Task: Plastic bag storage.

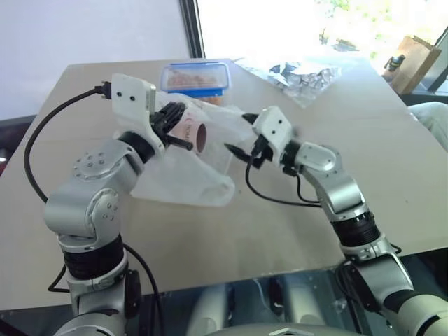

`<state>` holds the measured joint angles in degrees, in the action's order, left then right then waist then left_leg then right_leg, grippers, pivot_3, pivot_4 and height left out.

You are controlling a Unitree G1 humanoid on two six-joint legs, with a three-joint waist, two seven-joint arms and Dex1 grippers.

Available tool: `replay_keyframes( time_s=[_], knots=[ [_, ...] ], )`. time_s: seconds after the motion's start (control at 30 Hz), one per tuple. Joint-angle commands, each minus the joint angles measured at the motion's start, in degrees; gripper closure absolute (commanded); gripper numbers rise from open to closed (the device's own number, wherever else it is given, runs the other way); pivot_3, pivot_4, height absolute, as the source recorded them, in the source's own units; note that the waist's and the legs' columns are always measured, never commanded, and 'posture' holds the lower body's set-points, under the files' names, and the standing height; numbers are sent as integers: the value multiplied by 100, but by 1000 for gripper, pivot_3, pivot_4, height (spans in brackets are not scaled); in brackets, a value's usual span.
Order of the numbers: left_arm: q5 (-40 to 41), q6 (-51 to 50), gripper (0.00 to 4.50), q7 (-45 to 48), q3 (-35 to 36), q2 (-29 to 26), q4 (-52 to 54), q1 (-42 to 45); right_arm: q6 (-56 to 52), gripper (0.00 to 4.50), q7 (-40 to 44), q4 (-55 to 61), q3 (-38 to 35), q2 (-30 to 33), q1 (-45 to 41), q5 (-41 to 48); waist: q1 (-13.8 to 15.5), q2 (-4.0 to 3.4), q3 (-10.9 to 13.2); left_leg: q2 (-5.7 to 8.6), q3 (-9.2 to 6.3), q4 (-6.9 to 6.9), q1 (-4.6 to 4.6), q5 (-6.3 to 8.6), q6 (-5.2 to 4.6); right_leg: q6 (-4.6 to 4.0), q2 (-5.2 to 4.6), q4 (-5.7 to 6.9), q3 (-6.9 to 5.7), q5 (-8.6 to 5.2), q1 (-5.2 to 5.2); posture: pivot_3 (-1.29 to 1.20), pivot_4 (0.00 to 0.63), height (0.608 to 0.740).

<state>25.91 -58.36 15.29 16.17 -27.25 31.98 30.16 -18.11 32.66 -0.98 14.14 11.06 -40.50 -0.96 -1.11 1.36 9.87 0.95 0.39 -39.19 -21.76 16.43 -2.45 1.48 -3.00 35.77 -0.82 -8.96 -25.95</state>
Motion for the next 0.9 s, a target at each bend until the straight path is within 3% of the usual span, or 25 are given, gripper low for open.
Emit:
replay_keyframes(
  time_s=[0.03, 0.33, 0.4, 0.43, 0.47, 0.6, 0.7, 0.83, 0.9],
  knots=[
    [34, 146, 4500, 11, 32, -84, 150, 4, 314, 420, -264, -537, 79, 58, -433, -396, 5, 1, 0, 0, 3, 0, 0, 0, -1, 0, 1, 0, 1, 0, 0, 0, 150, 740],
    [43, 117, 4500, -66, -4, -151, 346, -121, 1719, 420, -1084, -3351, -90, -318, -1528, -710, 8, 2, 0, 0, 4, -2, -4, -1, -2, 0, 1, -4, 4, 1, -1, 0, 150, 740],
    [48, 108, 4500, -70, -1, -164, 414, -212, 1929, 1280, -1095, -3645, -204, -344, -1676, -618, 14, 2, 0, -1, -4, 0, -13, 0, -3, 0, -1, -14, 4, 1, -4, 0, 150, 740],
    [76, 140, 4500, -47, 20, -144, 419, -256, 1998, 1924, -1040, -3697, -245, -350, -1715, -566, 13, 2, 0, -1, -6, 2, -15, 0, -3, 0, -2, -17, 4, 1, -4, 0, 150, 740],
    [135, 244, 4500, 19, 53, -96, 399, -301, 2044, 2201, -972, -3718, -278, -352, -1738, -528, 11, 2, 0, -1, -8, 4, -17, 0, -3, 0, -3, -21, 4, 1, -4, 0, 150, 740],
    [310, 680, 4500, 210, 155, 84, 221, -450, 2129, 4406, -790, -3728, -302, -307, -1757, -513, 10, 1, 0, -2, -14, 9, -21, 0, -3, 0, -4, -32, 2, 1, -4, 0, 150, 740],
    [1248, 473, 4500, 680, 481, 169, 216, -529, 2107, 4466, -654, -3665, -337, -283, -1750, -458, 10, 1, 0, -2, -14, 9, -20, 0, -3, 0, -4, -30, 1, 1, -4, 0, 150, 740],
    [2859, -25, 2737, 651, 1061, 236, 196, -434, 2076, 4500, -582, -3638, -353, -267, -1759, -453, 7, 1, 1, -2, -14, 8, -21, 0, -3, 0, -5, -30, 1, 1, -4, 0, 150, 740],
    [4629, -462, 1762, 571, 1284, -144, 180, -669, 2057, 4500, -571, -3669, -349, -243, -1765, -479, 1, 1, 1, -3, -14, 7, -20, 0, -3, 0, -6, -30, 2, 1, -3, 0, 150, 740]
  ],
)
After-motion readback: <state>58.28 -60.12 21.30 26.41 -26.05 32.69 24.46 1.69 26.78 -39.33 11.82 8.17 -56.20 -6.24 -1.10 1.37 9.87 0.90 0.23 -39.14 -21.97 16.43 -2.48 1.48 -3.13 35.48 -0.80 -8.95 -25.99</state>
